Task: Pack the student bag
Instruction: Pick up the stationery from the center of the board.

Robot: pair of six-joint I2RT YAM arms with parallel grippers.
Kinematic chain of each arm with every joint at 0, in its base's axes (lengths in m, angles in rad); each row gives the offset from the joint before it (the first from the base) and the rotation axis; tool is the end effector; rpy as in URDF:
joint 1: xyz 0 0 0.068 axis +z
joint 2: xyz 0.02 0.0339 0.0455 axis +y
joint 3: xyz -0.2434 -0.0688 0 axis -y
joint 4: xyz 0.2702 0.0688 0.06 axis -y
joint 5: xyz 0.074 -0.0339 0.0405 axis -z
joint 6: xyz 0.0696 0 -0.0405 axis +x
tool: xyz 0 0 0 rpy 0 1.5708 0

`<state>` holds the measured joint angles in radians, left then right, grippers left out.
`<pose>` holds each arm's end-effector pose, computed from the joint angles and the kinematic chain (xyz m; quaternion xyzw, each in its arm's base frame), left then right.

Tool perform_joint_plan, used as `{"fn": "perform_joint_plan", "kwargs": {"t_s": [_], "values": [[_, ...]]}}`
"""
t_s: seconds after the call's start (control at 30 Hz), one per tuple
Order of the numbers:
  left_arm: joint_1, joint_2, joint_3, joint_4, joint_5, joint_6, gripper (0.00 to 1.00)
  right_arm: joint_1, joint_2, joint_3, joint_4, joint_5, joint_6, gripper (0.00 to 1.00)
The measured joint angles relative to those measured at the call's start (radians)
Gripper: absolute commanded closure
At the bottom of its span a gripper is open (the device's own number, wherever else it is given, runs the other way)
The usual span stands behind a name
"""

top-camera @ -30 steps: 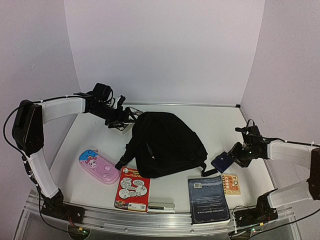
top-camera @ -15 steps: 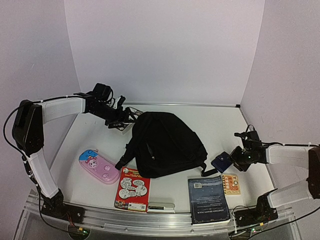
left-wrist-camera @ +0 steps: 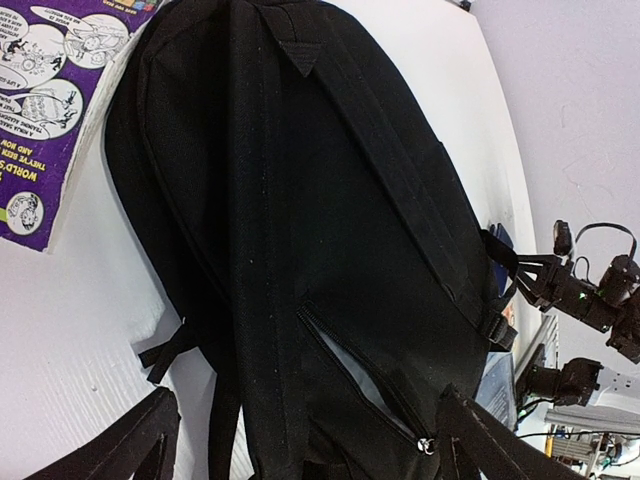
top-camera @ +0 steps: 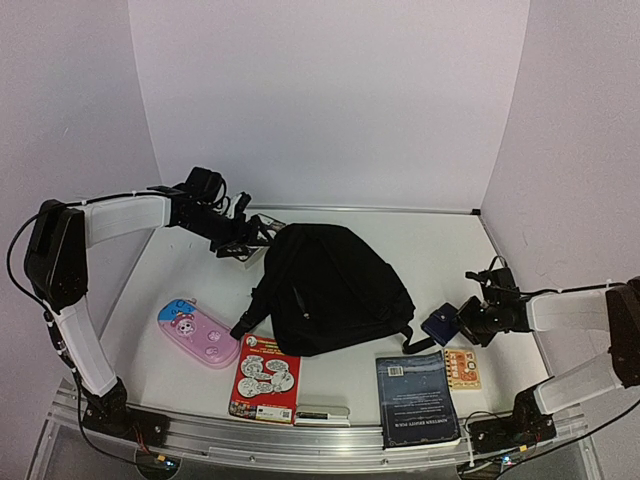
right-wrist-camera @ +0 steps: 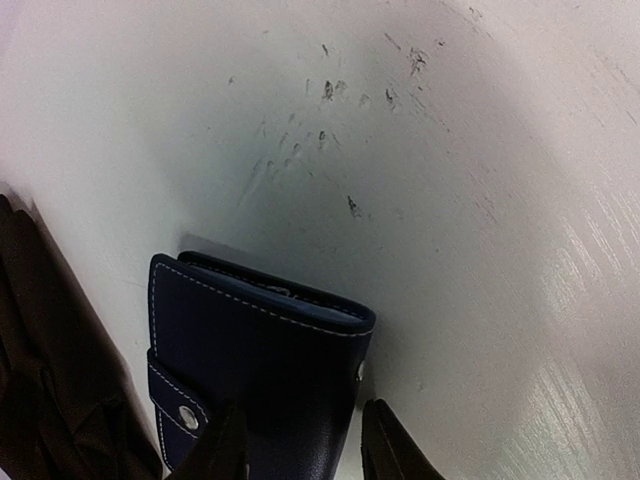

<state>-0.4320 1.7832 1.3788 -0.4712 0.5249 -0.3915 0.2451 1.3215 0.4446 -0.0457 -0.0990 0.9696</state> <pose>0.3753 -0.2114 0.1972 0.1067 0.9060 -0.3552 0.2039 0.2558 0.0711 0.0658 0.3208 0.8909 0.2200 0.2344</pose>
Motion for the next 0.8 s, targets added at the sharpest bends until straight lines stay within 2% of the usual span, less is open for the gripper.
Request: {"fn": "perform_joint_plan", "kwargs": {"t_s": [0.23, 0.27, 0.37, 0.5, 0.67, 0.8], "values": [[0.0, 0.0, 0.0, 0.0, 0.006, -0.001, 0.11, 0.0, 0.021, 0.001, 0.028, -0.004, 0.003, 0.64], [0.0, 0.0, 0.0, 0.0, 0.007, -0.001, 0.12, -0.001, 0.023, 0.002, 0.031, -0.006, 0.004, 0.68], [0.0, 0.0, 0.0, 0.001, 0.018, 0.0, 0.12, -0.001, 0.03, 0.003, 0.039, -0.011, 0.01, 0.87], [-0.001, 0.0, -0.002, 0.006, 0.036, -0.001, 0.12, -0.003, 0.032, 0.003, 0.072, -0.027, 0.019, 1.0], [-0.001, 0.0, -0.018, 0.029, 0.072, -0.001, 0.12, -0.004, -0.015, 0.003, 0.085, -0.045, 0.031, 1.0], [-0.006, -0.004, -0.039, 0.058, 0.114, 0.0, 0.12, -0.004, -0.126, 0.003, 0.048, -0.068, 0.03, 1.0]]}}
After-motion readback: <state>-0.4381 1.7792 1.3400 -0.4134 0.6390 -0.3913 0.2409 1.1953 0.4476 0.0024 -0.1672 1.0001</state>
